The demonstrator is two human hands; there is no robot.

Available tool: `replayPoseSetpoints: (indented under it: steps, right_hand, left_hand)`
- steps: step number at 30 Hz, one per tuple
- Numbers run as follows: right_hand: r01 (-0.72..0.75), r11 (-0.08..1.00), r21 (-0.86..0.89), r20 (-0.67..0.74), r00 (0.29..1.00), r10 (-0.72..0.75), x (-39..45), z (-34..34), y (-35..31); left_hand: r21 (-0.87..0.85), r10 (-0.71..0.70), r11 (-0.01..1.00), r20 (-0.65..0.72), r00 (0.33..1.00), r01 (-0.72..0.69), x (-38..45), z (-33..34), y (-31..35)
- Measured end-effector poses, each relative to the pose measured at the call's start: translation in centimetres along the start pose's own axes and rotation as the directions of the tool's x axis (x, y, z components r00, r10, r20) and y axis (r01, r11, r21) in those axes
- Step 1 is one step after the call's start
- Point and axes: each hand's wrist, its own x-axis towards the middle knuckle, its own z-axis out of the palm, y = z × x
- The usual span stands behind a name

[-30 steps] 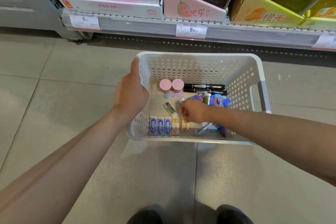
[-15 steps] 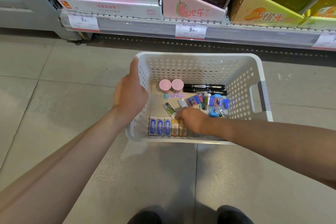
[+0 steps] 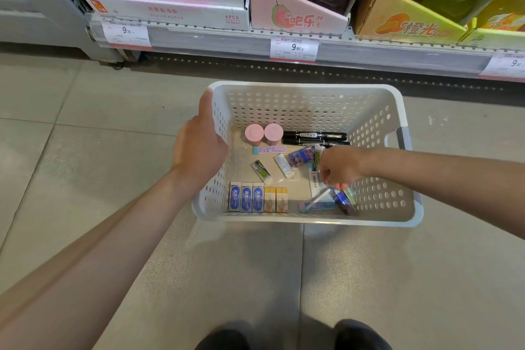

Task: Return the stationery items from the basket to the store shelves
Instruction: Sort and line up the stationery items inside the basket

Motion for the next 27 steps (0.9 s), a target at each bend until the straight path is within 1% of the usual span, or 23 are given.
replayPoseSetpoints:
  steps: [1, 2, 3, 5, 7, 9, 14, 27]
  right_hand:
    - [-0.032, 0.992, -0.120, 0.020, 0.999, 0.035, -0.1, 0.3, -0.1]
    - [-0.066, 0.971, -0.228, -0.002, 0.998, 0.067, -0.2, 0.6, -0.3]
    - [-0.091, 0.948, -0.306, -0.056, 0.995, 0.077, -0.3, 1.0, -0.4]
    - [-0.151, 0.923, -0.353, -0.149, 0.983, 0.103, -0.4, 1.6, -0.6]
    - [-0.184, 0.904, -0.386, -0.193, 0.974, 0.116, -0.2, 2.2, -0.6]
    - [-0.205, 0.902, -0.380, -0.216, 0.968, 0.129, 0.1, 2.5, -0.7]
    - [-0.247, 0.921, -0.302, -0.257, 0.951, 0.171, -0.1, 2.6, -0.9]
    - [-0.311, 0.918, -0.247, -0.321, 0.920, 0.226, -0.1, 3.5, -1.3]
  left_hand:
    - [0.005, -0.005, 1.000, -0.004, 1.000, 0.005, 0.0, 0.0, 0.0]
    - [0.010, -0.007, 1.000, -0.006, 1.000, 0.008, 0.0, 0.1, 0.0]
    - [0.014, -0.007, 1.000, -0.008, 1.000, 0.007, 0.0, 0.1, -0.1]
    - [0.021, -0.002, 1.000, -0.010, 1.000, 0.002, 0.0, 0.1, -0.2]
    - [0.027, -0.002, 1.000, -0.011, 1.000, 0.002, 0.0, 0.1, -0.2]
    - [0.034, -0.004, 0.999, -0.013, 1.000, 0.005, 0.1, 0.1, -0.2]
    - [0.037, -0.011, 0.999, -0.015, 1.000, 0.011, 0.0, 0.2, -0.2]
    - [0.042, 0.024, 0.999, -0.020, 1.000, -0.023, 0.0, 0.3, -0.3]
